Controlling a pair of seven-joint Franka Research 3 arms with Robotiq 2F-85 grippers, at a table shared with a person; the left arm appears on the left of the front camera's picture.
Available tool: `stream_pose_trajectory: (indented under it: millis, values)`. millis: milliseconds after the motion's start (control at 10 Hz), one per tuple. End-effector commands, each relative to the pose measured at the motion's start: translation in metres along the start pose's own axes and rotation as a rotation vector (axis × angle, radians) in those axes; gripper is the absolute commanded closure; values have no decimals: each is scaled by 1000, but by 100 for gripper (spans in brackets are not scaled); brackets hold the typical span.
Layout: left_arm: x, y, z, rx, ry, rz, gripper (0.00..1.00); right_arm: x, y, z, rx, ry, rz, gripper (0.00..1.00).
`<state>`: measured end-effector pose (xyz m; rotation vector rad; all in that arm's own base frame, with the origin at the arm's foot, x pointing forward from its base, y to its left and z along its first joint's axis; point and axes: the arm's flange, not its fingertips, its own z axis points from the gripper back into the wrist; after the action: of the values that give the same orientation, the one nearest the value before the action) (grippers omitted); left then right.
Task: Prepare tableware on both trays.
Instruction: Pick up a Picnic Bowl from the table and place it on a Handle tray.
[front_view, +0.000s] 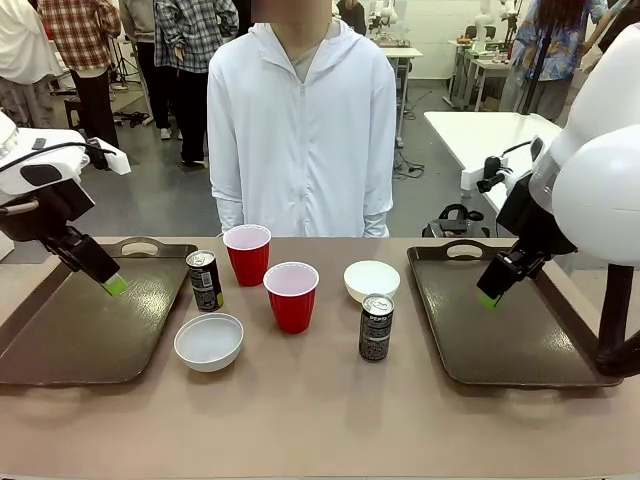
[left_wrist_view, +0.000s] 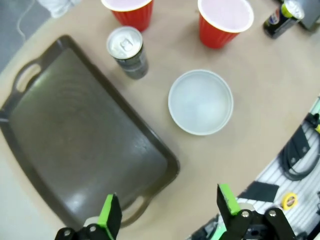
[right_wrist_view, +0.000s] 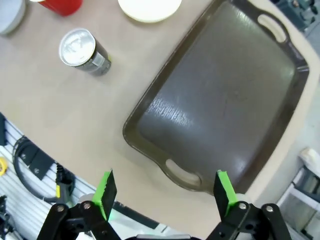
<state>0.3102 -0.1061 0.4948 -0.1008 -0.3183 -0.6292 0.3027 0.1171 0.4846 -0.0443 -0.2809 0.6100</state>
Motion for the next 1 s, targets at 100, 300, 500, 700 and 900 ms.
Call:
stream_pose_trajectory:
  millis: [100, 300, 500, 700, 900]
  values:
    - [7, 55, -16, -292, -68, 204, 0, 1, -53, -18, 370, -82, -110, 0]
    - [-10, 106, 2, -499, -127, 279, 0, -25, -114, -22, 562, -96, -257, 0]
    - [-44, 146, 14, -545, -127, 361, 0, -61, -153, -20, 670, -119, -338, 0]
    - [-73, 184, 27, -542, -170, 464, 0, -89, -177, -11, 718, -179, -412, 0]
    - [-102, 208, 32, -543, -187, 540, 0, -112, -192, 2, 730, -226, -465, 0]
